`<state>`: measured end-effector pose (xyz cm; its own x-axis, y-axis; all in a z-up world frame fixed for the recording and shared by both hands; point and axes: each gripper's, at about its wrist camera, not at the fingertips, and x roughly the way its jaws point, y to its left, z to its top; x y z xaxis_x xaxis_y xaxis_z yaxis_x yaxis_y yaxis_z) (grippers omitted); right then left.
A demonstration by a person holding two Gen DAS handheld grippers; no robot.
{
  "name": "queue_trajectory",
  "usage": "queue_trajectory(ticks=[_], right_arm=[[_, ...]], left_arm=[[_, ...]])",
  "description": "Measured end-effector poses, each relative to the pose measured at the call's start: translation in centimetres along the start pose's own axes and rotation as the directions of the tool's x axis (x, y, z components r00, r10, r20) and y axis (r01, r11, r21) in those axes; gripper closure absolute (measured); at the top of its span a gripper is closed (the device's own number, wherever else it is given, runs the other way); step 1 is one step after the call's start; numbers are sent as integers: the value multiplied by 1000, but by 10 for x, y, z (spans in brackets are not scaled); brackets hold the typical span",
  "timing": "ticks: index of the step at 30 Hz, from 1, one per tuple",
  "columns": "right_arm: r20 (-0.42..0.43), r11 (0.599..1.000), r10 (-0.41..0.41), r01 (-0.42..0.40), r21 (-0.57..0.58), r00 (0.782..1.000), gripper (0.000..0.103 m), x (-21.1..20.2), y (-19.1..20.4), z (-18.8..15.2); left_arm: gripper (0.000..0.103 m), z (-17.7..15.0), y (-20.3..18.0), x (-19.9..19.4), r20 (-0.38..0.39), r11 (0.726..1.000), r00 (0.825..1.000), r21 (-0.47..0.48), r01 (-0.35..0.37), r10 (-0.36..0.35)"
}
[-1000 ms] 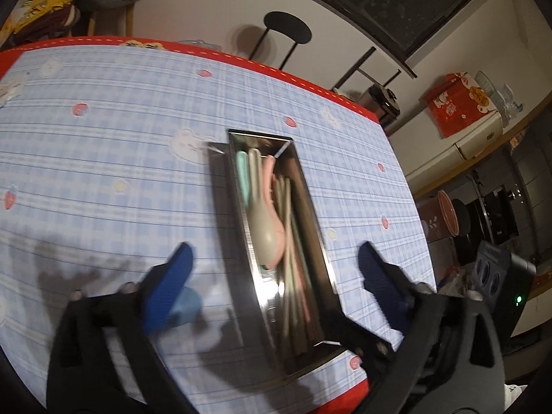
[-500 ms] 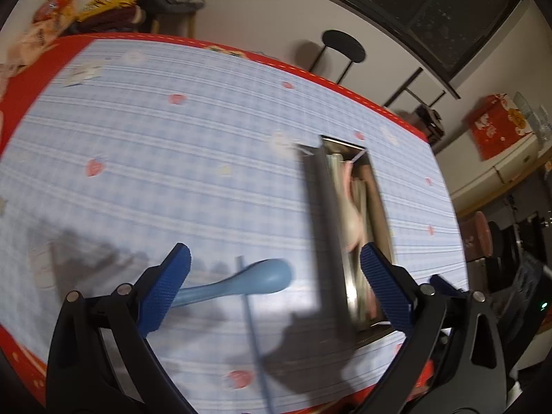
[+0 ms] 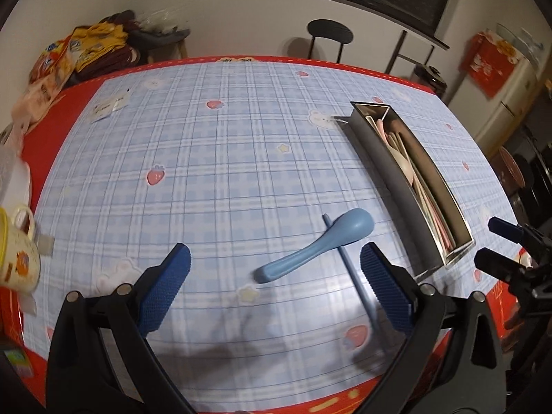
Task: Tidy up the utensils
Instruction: 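Move both open tools back to the blue spoon and blue chopstick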
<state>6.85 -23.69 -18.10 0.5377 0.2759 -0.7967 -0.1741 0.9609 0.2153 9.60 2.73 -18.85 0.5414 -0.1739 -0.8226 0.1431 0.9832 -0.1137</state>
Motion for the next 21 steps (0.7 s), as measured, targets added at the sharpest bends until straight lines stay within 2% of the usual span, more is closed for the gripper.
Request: queue_trajectory(ticks=[2, 4, 7, 9, 11, 13, 16, 21], right_arm=[[-20, 1000, 2, -2, 9, 1000, 6, 4, 9, -2], [-45, 999, -33, 33, -11, 998, 6, 9, 24, -5], [-45, 999, -50, 50, 1, 998, 6, 14, 40, -13], [-53, 999, -34, 34, 1, 998, 10, 19, 51, -18], [-69, 1000, -31, 30, -8, 997, 24, 27, 64, -23], [-96, 1000, -29, 28, -10, 995, 29, 37, 75, -28], [-123, 999, -39, 38, -6, 992, 42, 50, 87, -38], [-176, 994, -109, 110, -1, 978, 61, 70, 85, -51]], left_arm=[[6, -1, 4, -5, 16, 999, 999, 30, 29, -30], [6, 0, 5, -6, 17, 997, 999, 77, 32, -34], [6, -1, 13, -3, -10, 991, 997, 117, 72, -71], [6, -3, 22, 2, -32, 990, 996, 114, 87, -84], [6, -4, 29, 6, -53, 989, 994, 104, 103, -98], [6, -6, 34, 8, -68, 986, 992, 118, 115, -107], [6, -8, 35, 13, -88, 979, 992, 170, 109, -95], [6, -8, 31, 21, -107, 967, 988, 218, 133, -112]])
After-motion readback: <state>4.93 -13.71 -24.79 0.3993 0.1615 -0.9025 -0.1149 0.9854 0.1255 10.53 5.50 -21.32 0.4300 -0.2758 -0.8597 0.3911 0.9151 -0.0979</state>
